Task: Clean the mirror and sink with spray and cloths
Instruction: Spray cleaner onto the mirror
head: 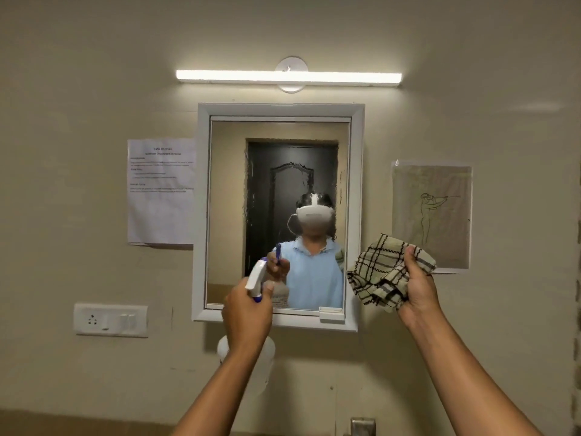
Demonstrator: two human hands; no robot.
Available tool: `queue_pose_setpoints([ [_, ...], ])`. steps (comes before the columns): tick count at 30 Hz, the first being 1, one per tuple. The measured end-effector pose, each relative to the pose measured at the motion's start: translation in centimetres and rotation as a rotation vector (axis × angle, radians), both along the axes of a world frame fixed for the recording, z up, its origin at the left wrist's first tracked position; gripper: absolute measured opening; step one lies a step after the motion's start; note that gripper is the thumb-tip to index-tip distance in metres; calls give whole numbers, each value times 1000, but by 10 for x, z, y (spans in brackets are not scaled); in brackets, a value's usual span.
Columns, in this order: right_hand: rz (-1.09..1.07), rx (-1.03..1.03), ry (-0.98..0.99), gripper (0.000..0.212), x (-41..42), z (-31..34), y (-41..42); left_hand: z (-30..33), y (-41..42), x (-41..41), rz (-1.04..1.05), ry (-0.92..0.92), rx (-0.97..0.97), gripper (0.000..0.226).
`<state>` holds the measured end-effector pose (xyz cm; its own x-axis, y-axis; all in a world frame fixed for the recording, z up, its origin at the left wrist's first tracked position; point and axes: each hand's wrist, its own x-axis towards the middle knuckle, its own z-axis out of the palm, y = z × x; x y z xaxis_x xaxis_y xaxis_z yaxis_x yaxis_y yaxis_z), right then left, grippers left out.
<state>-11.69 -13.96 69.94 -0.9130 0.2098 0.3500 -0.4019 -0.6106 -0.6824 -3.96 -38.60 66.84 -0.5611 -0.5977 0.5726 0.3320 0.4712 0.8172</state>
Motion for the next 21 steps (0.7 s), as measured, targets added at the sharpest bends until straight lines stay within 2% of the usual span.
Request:
queue_pose_setpoints([
  [7, 79, 15, -16, 64, -6, -10, -38, -26, -71, 12, 156, -62, 93, 34],
  [12, 103, 28, -13, 60, -5, -18, -55, -47, -92, 17, 190, -127, 68, 29],
  [16, 98, 14, -29, 63, -3, -25, -58, -64, -85, 15, 147, -149, 64, 30],
  [21, 64, 13, -52, 52, 4, -33, -48, -73, -53, 8, 17, -125, 13, 31],
])
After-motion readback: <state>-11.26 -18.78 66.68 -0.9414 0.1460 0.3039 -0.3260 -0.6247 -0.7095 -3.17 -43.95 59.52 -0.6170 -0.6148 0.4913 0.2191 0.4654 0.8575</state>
